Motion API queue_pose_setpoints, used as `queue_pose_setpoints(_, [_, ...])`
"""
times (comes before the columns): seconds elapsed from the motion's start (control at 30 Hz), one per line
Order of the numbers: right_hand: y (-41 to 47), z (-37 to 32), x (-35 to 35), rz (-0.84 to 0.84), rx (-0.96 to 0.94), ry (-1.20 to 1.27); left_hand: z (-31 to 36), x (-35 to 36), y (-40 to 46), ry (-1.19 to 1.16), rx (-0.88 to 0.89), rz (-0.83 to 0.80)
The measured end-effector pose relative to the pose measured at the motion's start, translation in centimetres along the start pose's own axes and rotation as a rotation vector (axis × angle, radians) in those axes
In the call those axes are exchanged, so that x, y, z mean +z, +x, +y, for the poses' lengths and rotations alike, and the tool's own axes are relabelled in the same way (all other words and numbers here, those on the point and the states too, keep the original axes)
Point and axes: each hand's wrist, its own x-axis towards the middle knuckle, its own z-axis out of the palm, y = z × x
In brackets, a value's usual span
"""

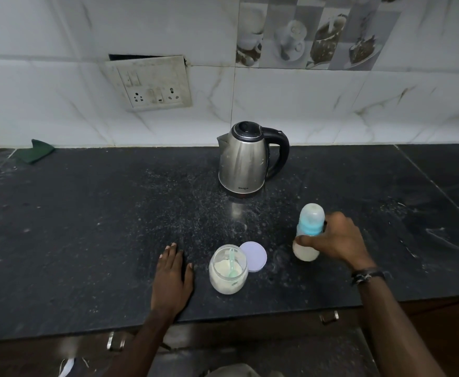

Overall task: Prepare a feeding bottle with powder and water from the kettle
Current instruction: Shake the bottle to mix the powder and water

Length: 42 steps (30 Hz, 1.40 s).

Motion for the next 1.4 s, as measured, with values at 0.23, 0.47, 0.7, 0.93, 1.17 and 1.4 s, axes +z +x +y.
queue_pose_setpoints(0.23, [-0.2, -0.8, 0.0, -0.019, 0.005, 0.044, 0.0, -0.1, 0.0, -0.002, 0.007, 0.003])
queue_pose_setpoints(0.47, [-0.1, -0.8, 0.1, -0.042, 0.013, 0.099, 0.0, -0.1, 0.0, 0.002, 0.006, -0.004])
queue_pose_setpoints(0.7, [0.5, -0.4, -0.5, -0.098, -0.020, 0.141, -0.1, -0.1, 0.0, -0.003, 0.003, -0.004])
queue_pose_setpoints(0.93, [1.0, -0.1, -0.9, -0.147, -0.083, 0.197, -0.1, 0.0, -0.1, -0.011, -0.002, -0.006])
queue_pose_setpoints(1.17, [1.2, -0.4, -1.4, -0.188, -0.122, 0.143, 0.0, -0.2, -0.1, 0.002, -0.002, -0.009])
queue_pose_setpoints(1.4, [1.2, -0.6, -1.3, -0.243, -0.181, 0.165, 0.0, -0.1, -0.1, 0.009, -0.001, -0.011])
